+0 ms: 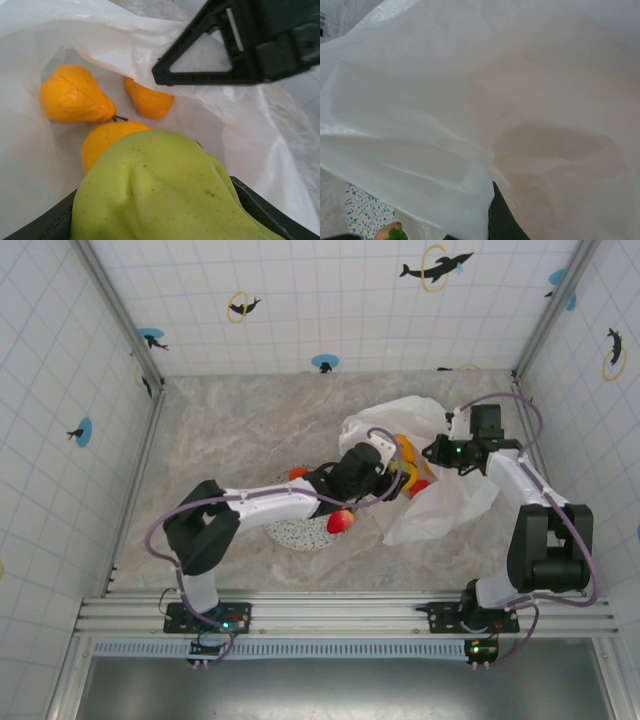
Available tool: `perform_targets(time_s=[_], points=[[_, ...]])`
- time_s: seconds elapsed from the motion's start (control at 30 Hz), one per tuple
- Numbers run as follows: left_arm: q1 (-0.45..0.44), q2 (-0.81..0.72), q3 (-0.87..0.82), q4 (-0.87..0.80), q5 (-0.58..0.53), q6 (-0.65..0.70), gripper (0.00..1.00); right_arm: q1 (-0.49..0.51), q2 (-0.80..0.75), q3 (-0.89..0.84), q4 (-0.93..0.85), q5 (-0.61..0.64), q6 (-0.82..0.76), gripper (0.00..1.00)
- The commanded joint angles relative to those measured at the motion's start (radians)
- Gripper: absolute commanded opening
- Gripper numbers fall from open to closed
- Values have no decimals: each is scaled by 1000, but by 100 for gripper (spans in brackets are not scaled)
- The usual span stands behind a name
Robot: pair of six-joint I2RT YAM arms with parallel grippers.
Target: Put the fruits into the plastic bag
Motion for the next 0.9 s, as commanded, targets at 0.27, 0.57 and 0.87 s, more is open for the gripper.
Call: perform_targets(time_s=[0.27, 0.57, 0.87], points=[[42, 177, 120, 209, -135, 38, 60, 6, -77, 43, 17, -25, 66, 0], [44, 301, 200, 345, -181, 81, 61, 7, -71, 58, 36, -33, 87, 0], [45, 432, 326, 360, -193, 138, 67, 8, -60, 79, 63, -26, 134, 0]])
